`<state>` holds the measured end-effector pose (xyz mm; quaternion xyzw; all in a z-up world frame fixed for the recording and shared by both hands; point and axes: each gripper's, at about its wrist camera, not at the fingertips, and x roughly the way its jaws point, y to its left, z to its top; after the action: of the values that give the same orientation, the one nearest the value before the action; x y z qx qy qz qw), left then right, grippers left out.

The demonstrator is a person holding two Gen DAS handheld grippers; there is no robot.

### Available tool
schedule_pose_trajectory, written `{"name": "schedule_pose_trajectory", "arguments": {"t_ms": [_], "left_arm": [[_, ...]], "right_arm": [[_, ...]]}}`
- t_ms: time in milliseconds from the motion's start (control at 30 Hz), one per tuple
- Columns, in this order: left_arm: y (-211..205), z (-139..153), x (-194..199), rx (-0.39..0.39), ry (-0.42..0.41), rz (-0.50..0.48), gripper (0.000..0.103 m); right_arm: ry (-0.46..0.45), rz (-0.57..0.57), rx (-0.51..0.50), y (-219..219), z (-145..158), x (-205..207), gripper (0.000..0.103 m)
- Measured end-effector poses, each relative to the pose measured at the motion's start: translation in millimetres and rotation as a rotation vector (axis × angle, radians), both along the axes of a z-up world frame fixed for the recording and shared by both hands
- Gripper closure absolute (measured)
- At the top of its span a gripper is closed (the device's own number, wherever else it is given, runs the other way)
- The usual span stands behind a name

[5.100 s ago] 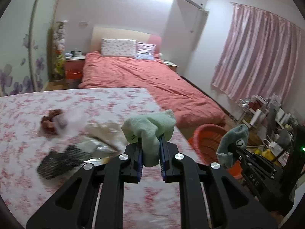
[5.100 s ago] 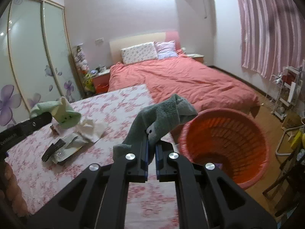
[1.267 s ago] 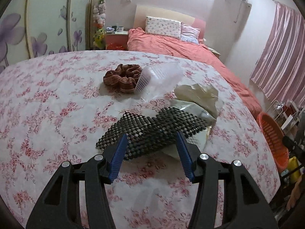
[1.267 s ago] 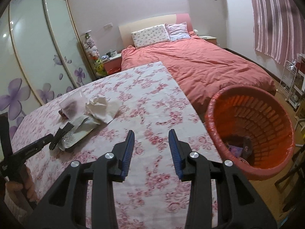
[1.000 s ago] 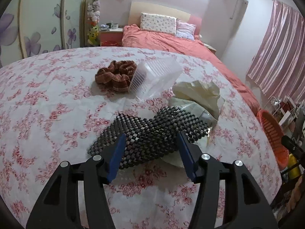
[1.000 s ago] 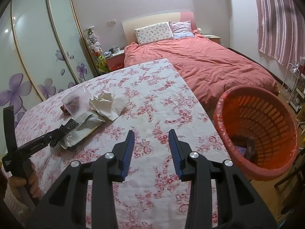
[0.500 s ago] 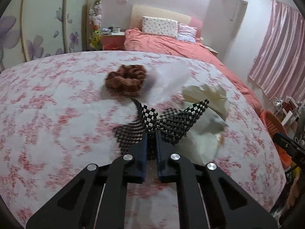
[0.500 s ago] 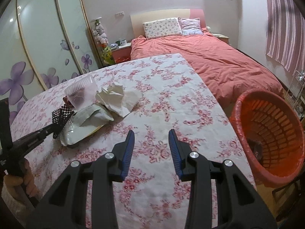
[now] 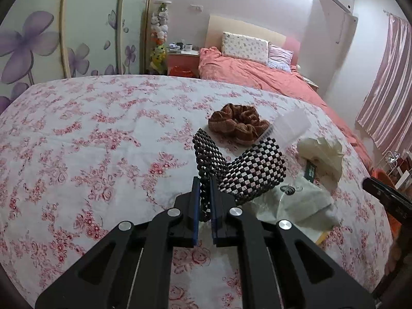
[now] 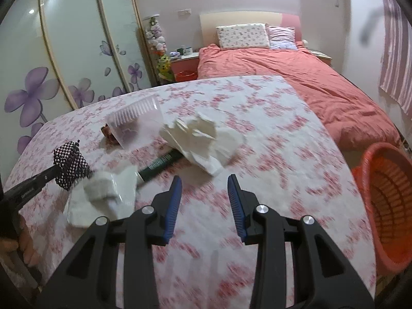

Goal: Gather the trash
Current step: 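Grasp the black checkered mesh bag with the left gripper, then grasp the crumpled white tissue with the right gripper, then carry mesh bag and tissue over the basket and open both grippers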

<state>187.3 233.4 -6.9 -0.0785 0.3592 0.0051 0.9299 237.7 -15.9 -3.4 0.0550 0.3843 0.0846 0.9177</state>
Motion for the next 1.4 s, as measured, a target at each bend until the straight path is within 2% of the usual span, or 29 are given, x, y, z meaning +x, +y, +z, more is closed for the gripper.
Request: {"name": "schedule_pose_trajectory", "arguments": {"t_ms": [267,333,400,433,500,667,1000,1167,1400], "left_arm": [[5,15,5,-0.009,-0.029,0.008,0.096],[4,18,7,-0.004,-0.034,0.006,0.096],[3,19,9,0.004,-0.037,0.003,0.096],[2,20,9,0.007,-0.039,0.004,0.096],[1,21,10,0.006,-0.042,0.004,0.096],[2,26,10,-0.014,-0.061,0.007,0.096],[-14,57,3,-0.006,-0.133,-0.006,0.097],[-35,74,0,0.006,-0.168,-0.045,0.097],[-81,96,-3,-0.010,-0.202,-0.137,0.097]], "right_arm": [[0.046,0.020,-0.023,24,-17,43,0.067],[0.072,0.015,-0.042,26,-25,52,0.077],[0.082,0.011,-0.046,26,-29,55,0.083],[0.076,0.013,-0.046,25,-29,56,0.088],[0.057,0.012,-0.068,24,-27,52,0.093],[0.002,-0.004,-0.059,12,-13,35,0.095],[-0.100,-0.060,-0.018,-26,26,7,0.096],[-0.147,-0.100,0.000,-51,47,-10,0.095],[-0.226,-0.180,-0.029,-89,72,-44,0.095]]}}
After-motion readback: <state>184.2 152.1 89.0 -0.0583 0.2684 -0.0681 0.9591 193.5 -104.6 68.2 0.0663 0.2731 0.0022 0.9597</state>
